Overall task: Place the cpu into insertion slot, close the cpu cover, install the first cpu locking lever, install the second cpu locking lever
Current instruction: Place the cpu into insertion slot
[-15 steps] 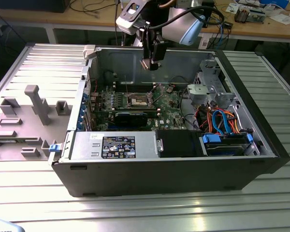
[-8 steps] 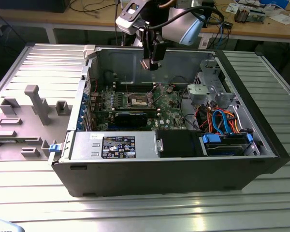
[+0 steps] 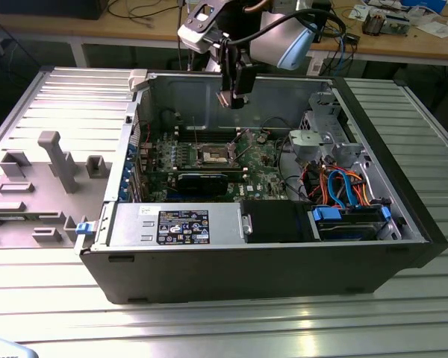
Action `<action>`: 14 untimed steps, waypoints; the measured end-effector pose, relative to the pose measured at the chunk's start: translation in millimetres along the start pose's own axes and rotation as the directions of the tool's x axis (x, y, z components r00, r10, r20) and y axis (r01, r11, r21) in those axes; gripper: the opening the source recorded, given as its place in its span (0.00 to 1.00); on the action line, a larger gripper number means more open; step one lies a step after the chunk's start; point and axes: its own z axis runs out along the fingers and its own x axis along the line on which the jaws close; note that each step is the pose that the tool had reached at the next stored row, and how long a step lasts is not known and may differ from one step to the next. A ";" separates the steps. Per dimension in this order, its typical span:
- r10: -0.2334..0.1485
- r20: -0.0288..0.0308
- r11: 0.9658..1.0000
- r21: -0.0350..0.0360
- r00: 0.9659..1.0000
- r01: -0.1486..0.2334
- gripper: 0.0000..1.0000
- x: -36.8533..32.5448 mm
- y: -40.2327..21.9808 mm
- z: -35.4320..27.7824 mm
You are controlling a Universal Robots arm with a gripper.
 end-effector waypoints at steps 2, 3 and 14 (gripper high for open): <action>0.008 0.000 1.000 0.000 1.000 -0.008 0.55 0.0 0.0 0.0; 0.013 0.001 1.000 0.000 1.000 -0.013 0.55 0.0 0.0 0.1; 0.046 0.002 0.999 0.000 0.999 -0.046 0.55 0.0 0.0 0.2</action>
